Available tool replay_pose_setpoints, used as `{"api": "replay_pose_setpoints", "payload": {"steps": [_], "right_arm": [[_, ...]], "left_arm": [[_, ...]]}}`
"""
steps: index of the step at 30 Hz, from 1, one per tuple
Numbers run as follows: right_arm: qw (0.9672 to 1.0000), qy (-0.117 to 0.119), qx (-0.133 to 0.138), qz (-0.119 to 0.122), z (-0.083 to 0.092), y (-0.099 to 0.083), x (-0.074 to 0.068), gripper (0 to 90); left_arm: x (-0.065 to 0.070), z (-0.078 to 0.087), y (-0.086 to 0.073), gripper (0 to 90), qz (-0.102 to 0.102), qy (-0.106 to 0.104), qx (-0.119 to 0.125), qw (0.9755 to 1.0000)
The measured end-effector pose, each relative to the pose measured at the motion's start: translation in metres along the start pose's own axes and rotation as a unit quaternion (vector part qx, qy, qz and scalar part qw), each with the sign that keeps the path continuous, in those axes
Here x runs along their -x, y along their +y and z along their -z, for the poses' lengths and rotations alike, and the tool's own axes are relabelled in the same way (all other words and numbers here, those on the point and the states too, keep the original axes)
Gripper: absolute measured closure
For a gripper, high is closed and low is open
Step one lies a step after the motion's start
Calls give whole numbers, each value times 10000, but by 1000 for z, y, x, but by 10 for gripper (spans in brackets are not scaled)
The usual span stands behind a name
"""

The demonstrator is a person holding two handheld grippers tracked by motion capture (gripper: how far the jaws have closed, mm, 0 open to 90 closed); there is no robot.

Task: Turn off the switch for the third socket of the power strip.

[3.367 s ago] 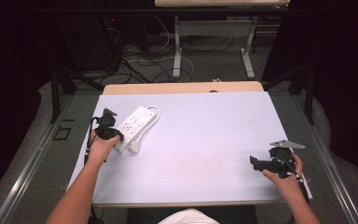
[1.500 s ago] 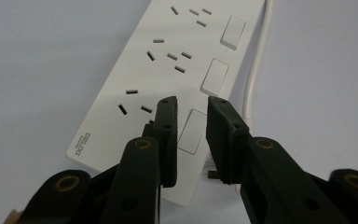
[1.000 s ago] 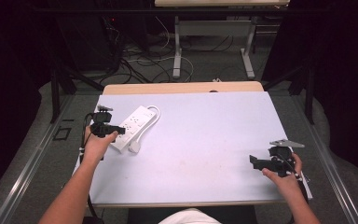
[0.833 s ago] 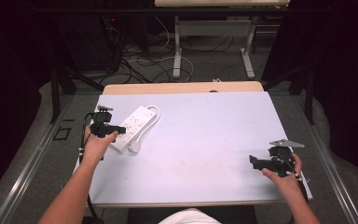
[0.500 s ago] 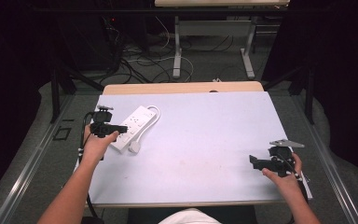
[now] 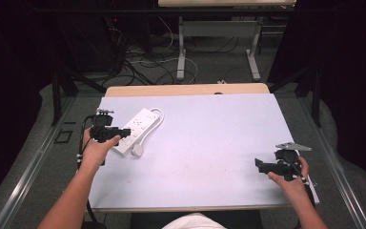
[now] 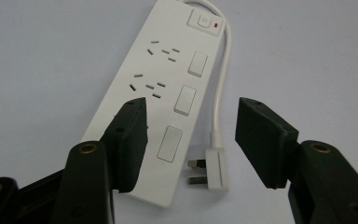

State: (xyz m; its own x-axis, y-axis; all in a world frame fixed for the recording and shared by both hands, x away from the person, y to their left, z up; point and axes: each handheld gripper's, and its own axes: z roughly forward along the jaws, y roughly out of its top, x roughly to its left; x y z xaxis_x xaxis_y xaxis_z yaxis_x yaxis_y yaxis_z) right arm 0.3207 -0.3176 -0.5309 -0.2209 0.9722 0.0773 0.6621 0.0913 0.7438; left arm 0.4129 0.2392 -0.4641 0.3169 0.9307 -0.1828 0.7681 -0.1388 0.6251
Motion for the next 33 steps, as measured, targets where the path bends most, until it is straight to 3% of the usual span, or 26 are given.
{"api": "replay_pose_setpoints", "payload": {"steps": [13, 23, 26, 33], "right_arm": [[10000, -5, 11, -7, 0, 0, 0, 0], [10000, 2, 11, 18, 0, 0, 0, 0], [10000, 3, 12, 16, 1, 0, -1, 0], [10000, 2, 14, 14, 1, 0, -1, 0]], "left_arm": [[0, 12, -12, 394, -124, -68, 267, 9995], [0, 22, -22, 360, -292, -54, 338, 9990], [1, 24, -27, 355, -221, -57, 381, 9990], [-3, 27, -39, 310, -265, 11, 487, 9985]]}}
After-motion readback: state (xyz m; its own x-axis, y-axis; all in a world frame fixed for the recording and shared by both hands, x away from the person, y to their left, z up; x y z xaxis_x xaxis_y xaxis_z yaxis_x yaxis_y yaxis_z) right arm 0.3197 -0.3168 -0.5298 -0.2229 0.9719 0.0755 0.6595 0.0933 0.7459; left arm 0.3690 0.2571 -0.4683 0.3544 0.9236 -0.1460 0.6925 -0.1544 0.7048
